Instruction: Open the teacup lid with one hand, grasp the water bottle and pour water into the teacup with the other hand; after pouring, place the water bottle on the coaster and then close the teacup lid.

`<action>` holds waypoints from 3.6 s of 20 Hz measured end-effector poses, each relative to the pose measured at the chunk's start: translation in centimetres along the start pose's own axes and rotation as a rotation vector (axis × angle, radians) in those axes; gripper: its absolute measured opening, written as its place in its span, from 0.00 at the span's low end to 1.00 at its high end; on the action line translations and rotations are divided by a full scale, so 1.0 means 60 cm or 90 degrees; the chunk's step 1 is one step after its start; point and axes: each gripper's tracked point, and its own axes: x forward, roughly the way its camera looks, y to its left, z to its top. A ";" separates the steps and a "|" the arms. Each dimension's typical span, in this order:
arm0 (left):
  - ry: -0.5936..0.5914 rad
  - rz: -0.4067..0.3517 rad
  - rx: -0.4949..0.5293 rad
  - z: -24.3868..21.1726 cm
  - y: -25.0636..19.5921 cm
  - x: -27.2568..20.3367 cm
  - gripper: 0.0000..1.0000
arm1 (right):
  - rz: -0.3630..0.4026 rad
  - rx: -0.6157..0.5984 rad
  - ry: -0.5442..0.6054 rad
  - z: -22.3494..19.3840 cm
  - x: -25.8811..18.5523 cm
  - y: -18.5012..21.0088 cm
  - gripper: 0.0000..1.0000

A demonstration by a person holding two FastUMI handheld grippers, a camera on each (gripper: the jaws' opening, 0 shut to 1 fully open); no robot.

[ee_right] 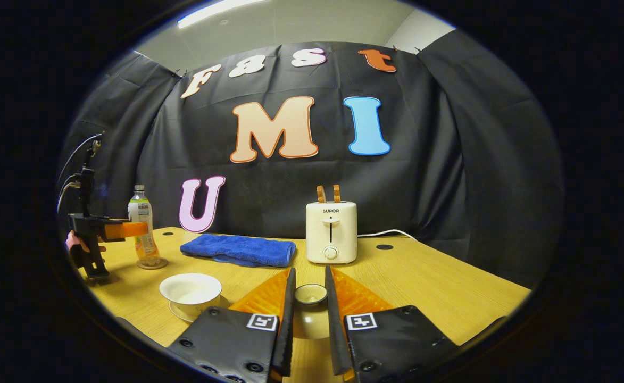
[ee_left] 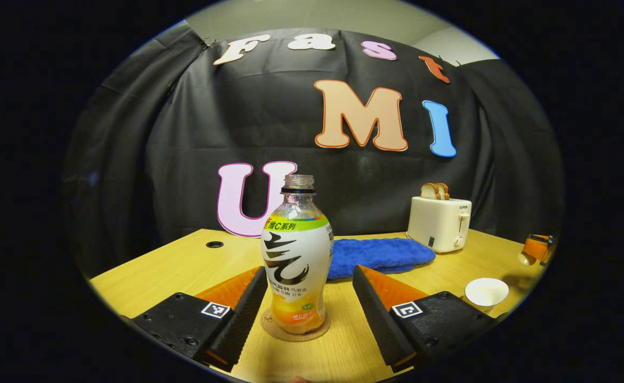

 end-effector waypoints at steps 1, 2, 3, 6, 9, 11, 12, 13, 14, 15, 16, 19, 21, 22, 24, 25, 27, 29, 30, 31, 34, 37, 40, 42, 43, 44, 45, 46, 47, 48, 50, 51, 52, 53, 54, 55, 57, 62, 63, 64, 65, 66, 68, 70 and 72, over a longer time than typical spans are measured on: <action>0.002 0.003 0.007 0.000 -0.001 -0.009 0.94 | 0.000 0.000 0.000 0.000 0.000 0.000 0.33; 0.004 0.006 0.013 0.001 -0.002 -0.018 0.94 | 0.001 0.000 -0.001 0.001 0.000 0.001 0.33; 0.002 0.009 0.019 0.002 -0.002 -0.026 0.94 | 0.002 0.000 -0.001 0.001 0.000 0.002 0.33; -0.006 0.026 0.040 0.003 0.006 -0.058 0.93 | 0.006 0.000 -0.001 0.002 -0.001 0.004 0.33; -0.017 0.039 0.059 0.006 0.015 -0.081 0.94 | 0.015 0.000 -0.001 0.000 -0.001 0.007 0.32; -0.020 0.046 0.065 0.009 0.023 -0.073 0.94 | 0.033 0.000 -0.001 0.001 -0.001 0.018 0.33; -0.020 0.049 0.067 0.007 0.024 -0.077 0.94 | 0.040 0.001 -0.001 0.000 -0.001 0.021 0.33; -0.021 0.051 0.067 0.005 0.028 -0.080 0.94 | 0.047 0.001 -0.001 0.001 -0.002 0.024 0.33; -0.020 0.052 0.066 0.001 0.030 -0.082 0.94 | 0.056 0.002 -0.001 0.001 -0.002 0.029 0.32; -0.019 0.052 0.065 -0.002 0.031 -0.086 0.94 | 0.065 0.002 -0.001 0.001 -0.001 0.034 0.33; -0.023 0.049 0.064 -0.001 0.029 -0.088 0.93 | 0.076 0.003 -0.001 0.001 -0.001 0.042 0.33; -0.033 0.049 0.062 -0.001 0.032 -0.090 0.94 | 0.116 0.004 0.002 -0.001 0.003 0.068 0.33; -0.035 0.047 0.061 -0.005 0.032 -0.091 0.93 | 0.134 0.005 0.003 -0.002 0.009 0.083 0.32; -0.034 0.049 0.064 -0.008 0.034 -0.092 0.94 | 0.144 0.005 0.004 -0.003 0.011 0.090 0.32; -0.028 0.049 0.075 -0.017 0.038 -0.093 0.94 | 0.175 0.006 0.006 -0.004 0.013 0.113 0.33; -0.032 0.050 0.073 -0.013 0.038 -0.094 0.93 | 0.189 0.006 0.006 -0.002 0.014 0.121 0.33; -0.040 0.051 0.074 -0.008 0.041 -0.094 0.93 | 0.209 0.007 0.006 -0.004 0.018 0.136 0.33; -0.036 0.054 0.075 -0.012 0.043 -0.095 0.93 | 0.235 0.008 0.008 -0.006 0.021 0.157 0.33; -0.034 0.055 0.075 -0.012 0.044 -0.096 0.93 | 0.250 0.008 0.009 -0.006 0.020 0.170 0.32; -0.035 0.057 0.075 -0.011 0.045 -0.095 0.93 | 0.265 0.009 0.010 -0.007 0.021 0.182 0.32; -0.036 0.065 0.065 -0.011 0.053 -0.096 0.93 | 0.302 0.010 0.012 -0.009 0.025 0.213 0.32; -0.039 0.066 0.029 -0.018 0.063 -0.116 0.93 | 0.334 0.010 0.015 -0.010 0.028 0.242 0.33; -0.036 0.072 0.019 -0.022 0.069 -0.115 0.93 | 0.354 0.009 0.023 -0.014 0.032 0.261 0.33; -0.037 0.072 0.019 -0.020 0.069 -0.116 0.94 | 0.362 0.006 0.033 -0.019 0.035 0.271 0.32; -0.038 0.075 0.019 -0.021 0.071 -0.116 0.94 | 0.366 0.003 0.039 -0.022 0.036 0.276 0.32; -0.038 0.077 0.019 -0.019 0.072 -0.116 0.94 | 0.369 0.000 0.046 -0.025 0.037 0.278 0.33; -0.038 0.077 0.020 -0.021 0.072 -0.115 0.94 | 0.371 -0.003 0.054 -0.029 0.038 0.280 0.32; -0.039 0.079 0.020 -0.020 0.072 -0.117 0.94 | 0.373 -0.006 0.060 -0.030 0.039 0.283 0.32; -0.038 0.080 0.020 -0.021 0.074 -0.117 0.94 | 0.373 -0.008 0.066 -0.033 0.040 0.285 0.32; -0.039 0.080 0.019 -0.020 0.074 -0.116 0.94 | 0.374 -0.010 0.073 -0.037 0.042 0.286 0.32; -0.039 0.080 0.020 -0.020 0.074 -0.115 0.94 | 0.379 -0.015 0.093 -0.045 0.043 0.290 0.32; -0.038 0.080 0.020 -0.021 0.074 -0.114 0.94 | 0.382 -0.020 0.103 -0.049 0.042 0.292 0.32; -0.038 0.080 0.020 -0.021 0.073 -0.115 0.94 | 0.386 -0.027 0.114 -0.054 0.042 0.297 0.32; -0.038 0.080 0.020 -0.022 0.074 -0.114 0.94 | 0.390 -0.027 0.116 -0.054 0.043 0.298 0.33; -0.038 0.080 0.020 -0.022 0.074 -0.114 0.94 | 0.389 -0.026 0.118 -0.054 0.043 0.297 0.33; -0.038 0.080 0.020 -0.022 0.073 -0.114 0.94 | 0.384 -0.021 0.121 -0.055 0.044 0.295 0.33; -0.038 0.079 0.020 -0.022 0.073 -0.115 0.94 | 0.390 -0.018 0.121 -0.053 0.042 0.296 0.39; -0.039 0.079 0.020 -0.021 0.074 -0.115 0.94 | 0.403 -0.024 0.118 -0.055 0.030 0.303 0.75; -0.039 0.079 0.019 -0.021 0.073 -0.115 0.94 | 0.401 -0.023 0.112 -0.053 0.029 0.301 0.85; -0.039 0.079 0.020 -0.022 0.073 -0.115 0.94 | 0.396 -0.020 0.101 -0.046 0.026 0.297 0.95; -0.039 0.079 0.019 -0.022 0.074 -0.114 0.94 | 0.389 -0.014 0.089 -0.040 0.025 0.292 0.88; -0.039 0.079 0.019 -0.022 0.073 -0.113 0.94 | 0.382 -0.005 0.074 -0.033 0.024 0.287 0.88; -0.039 0.079 0.019 -0.022 0.073 -0.114 0.94 | 0.375 0.015 0.030 -0.013 0.016 0.277 0.88; -0.039 0.079 0.019 -0.022 0.073 -0.113 0.94 | 0.365 0.013 0.015 -0.010 0.009 0.265 0.87; -0.040 0.079 0.019 -0.022 0.073 -0.115 0.94 | 0.358 0.011 0.010 -0.009 0.005 0.256 0.88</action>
